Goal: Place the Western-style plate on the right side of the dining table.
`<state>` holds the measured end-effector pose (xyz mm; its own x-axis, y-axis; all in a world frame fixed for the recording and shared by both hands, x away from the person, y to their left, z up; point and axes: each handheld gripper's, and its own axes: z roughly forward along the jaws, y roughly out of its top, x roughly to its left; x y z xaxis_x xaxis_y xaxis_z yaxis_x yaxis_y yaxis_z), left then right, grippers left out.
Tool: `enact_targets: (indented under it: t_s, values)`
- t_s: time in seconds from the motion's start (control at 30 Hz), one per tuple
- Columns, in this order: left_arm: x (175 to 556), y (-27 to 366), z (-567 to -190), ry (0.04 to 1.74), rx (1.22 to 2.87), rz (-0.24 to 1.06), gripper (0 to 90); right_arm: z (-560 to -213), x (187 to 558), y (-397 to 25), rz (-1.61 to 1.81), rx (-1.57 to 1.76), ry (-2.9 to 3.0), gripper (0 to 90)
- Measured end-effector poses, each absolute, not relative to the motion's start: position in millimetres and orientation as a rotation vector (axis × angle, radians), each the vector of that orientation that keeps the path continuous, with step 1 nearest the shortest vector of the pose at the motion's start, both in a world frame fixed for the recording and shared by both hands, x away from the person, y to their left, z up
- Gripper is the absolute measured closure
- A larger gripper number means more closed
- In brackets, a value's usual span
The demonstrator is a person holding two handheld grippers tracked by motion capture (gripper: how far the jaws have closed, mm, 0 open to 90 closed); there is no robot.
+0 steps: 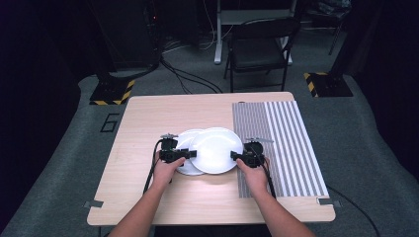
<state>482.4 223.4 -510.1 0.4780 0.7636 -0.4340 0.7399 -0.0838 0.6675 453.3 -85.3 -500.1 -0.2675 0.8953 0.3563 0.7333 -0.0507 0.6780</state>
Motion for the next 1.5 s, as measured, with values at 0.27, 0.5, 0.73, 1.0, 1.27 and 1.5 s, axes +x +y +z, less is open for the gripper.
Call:
enact_targets:
  t_s: [0.27, 0.5, 0.73, 1.0, 1.27, 1.5]
  values:
    - [481, 219, -510, 1.257, 1.819, 0.032, 49.6, -503, 451, -84, 1.200, 1.760, 2.015, 49.1]
    - [479, 212, -510, 1.242, 1.830, 0.020, 49.5, -506, 451, -83, 1.212, 1.770, 2.004, 47.5]
    - [478, 211, -510, 1.244, 1.825, 0.032, 49.9, -507, 448, -84, 1.227, 1.772, 1.999, 47.1]
    - [475, 208, -509, 1.251, 1.829, 0.046, 49.2, -509, 445, -82, 1.233, 1.776, 1.997, 45.2]
    - [474, 208, -508, 1.258, 1.828, 0.052, 49.8, -508, 442, -81, 1.224, 1.796, 1.995, 45.1]
    - [473, 208, -507, 1.266, 1.811, 0.055, 50.2, -508, 441, -82, 1.238, 1.801, 1.996, 45.7]
